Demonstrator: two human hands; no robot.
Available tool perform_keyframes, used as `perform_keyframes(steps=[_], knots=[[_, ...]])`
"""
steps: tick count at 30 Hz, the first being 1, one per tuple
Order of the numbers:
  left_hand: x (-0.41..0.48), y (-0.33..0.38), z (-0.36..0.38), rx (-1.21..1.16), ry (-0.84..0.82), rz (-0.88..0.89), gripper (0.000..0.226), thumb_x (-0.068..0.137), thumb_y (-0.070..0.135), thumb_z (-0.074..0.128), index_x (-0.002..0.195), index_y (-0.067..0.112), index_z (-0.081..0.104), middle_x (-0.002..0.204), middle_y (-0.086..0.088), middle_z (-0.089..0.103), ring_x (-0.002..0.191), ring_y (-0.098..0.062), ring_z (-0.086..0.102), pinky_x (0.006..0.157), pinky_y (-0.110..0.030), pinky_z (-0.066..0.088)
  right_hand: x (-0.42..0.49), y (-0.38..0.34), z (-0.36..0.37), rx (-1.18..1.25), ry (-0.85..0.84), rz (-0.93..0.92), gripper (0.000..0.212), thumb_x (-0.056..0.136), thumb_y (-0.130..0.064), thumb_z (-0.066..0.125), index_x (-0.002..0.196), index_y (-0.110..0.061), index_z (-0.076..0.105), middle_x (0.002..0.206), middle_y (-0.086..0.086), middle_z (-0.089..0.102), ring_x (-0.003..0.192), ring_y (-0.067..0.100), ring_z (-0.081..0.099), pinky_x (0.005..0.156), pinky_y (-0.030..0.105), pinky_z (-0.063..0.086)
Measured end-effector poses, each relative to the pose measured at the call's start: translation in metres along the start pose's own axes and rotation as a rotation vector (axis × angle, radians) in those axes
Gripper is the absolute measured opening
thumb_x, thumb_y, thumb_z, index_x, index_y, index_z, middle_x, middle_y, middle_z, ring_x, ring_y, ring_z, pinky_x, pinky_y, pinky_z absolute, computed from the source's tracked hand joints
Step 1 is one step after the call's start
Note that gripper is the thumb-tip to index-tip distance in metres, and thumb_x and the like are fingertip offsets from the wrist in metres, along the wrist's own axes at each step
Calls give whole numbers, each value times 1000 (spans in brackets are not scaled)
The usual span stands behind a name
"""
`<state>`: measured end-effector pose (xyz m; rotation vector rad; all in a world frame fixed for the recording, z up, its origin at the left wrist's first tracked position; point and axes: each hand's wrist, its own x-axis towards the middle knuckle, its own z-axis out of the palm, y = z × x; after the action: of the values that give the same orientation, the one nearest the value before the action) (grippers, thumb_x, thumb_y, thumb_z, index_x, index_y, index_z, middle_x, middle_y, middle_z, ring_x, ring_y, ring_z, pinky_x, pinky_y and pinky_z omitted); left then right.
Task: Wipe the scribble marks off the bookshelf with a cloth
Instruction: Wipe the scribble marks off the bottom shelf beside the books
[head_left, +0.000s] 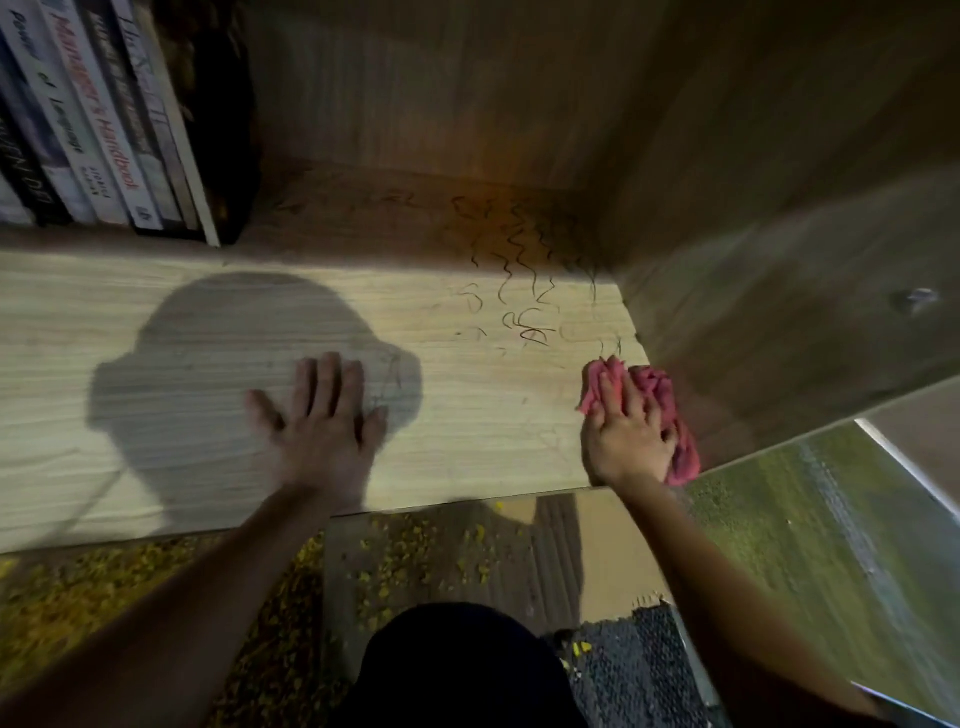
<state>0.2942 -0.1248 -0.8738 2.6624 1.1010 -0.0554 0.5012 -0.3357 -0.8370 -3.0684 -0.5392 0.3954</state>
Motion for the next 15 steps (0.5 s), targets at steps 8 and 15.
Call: perform_keyframes(steps=[8, 15], knots=[[-2, 0, -3, -48, 34, 2, 93, 73, 63, -11, 154, 22, 14, 162, 0, 3, 148, -19, -4, 111, -55, -10, -72, -62, 22, -150, -132, -712, 60, 79, -56, -15, 138, -46, -20, 149, -21, -21, 146, 18, -12, 109, 52, -10], [3, 2, 0, -22, 29, -15, 90, 75, 62, -10, 154, 24, 9, 162, 1, 0, 148, -19, -7, 110, -56, -12, 12, -6, -7, -18, -76, -45, 54, 102, -44, 11, 149, -37, -14, 160, -7, -14, 147, 24, -8, 117, 57, 1]])
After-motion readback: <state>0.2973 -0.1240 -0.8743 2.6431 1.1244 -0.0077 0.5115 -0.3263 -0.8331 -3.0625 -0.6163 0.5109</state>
